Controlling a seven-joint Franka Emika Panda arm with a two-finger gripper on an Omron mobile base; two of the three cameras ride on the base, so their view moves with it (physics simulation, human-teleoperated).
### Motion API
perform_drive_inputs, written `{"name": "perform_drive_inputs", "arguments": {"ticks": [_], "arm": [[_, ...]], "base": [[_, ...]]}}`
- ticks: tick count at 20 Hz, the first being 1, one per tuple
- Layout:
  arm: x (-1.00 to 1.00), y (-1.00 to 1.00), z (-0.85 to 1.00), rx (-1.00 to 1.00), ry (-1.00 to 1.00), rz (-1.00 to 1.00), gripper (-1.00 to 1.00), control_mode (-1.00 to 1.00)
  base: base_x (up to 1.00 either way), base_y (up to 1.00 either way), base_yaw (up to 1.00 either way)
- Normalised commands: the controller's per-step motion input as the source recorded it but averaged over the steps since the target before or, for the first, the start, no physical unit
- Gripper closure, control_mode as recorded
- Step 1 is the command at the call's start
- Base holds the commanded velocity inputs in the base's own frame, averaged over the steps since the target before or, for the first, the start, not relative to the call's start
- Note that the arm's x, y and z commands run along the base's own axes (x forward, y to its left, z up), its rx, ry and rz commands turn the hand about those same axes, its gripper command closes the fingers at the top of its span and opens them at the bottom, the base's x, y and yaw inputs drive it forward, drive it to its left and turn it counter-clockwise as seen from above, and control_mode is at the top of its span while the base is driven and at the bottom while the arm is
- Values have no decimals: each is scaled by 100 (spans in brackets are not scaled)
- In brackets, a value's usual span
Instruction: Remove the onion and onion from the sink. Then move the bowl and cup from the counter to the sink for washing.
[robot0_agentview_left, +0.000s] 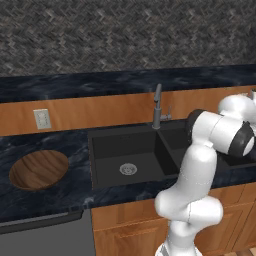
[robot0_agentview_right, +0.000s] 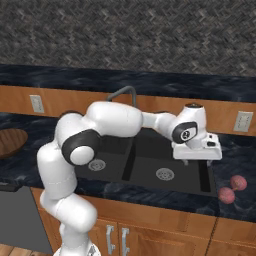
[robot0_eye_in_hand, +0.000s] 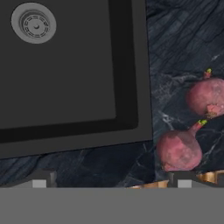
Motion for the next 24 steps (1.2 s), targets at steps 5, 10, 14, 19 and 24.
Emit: {"name": "perform_drive_inputs", "arguments": {"ticks": [5, 10, 14, 19, 24], "arm": [[-2, 38, 27, 0, 9, 0, -100, -100], [-2, 35, 30, 0, 19, -1, -100, -100], [-8, 39, 16, 1, 18, 0, -100, -100], [-1, 50, 6, 0, 12, 0, -100, -100], [0, 50, 2, 7, 11, 0, -100, -100]], "base": [[0, 0, 0], [0, 0, 0], [0, 0, 0], [0, 0, 0], [0, 0, 0]]}}
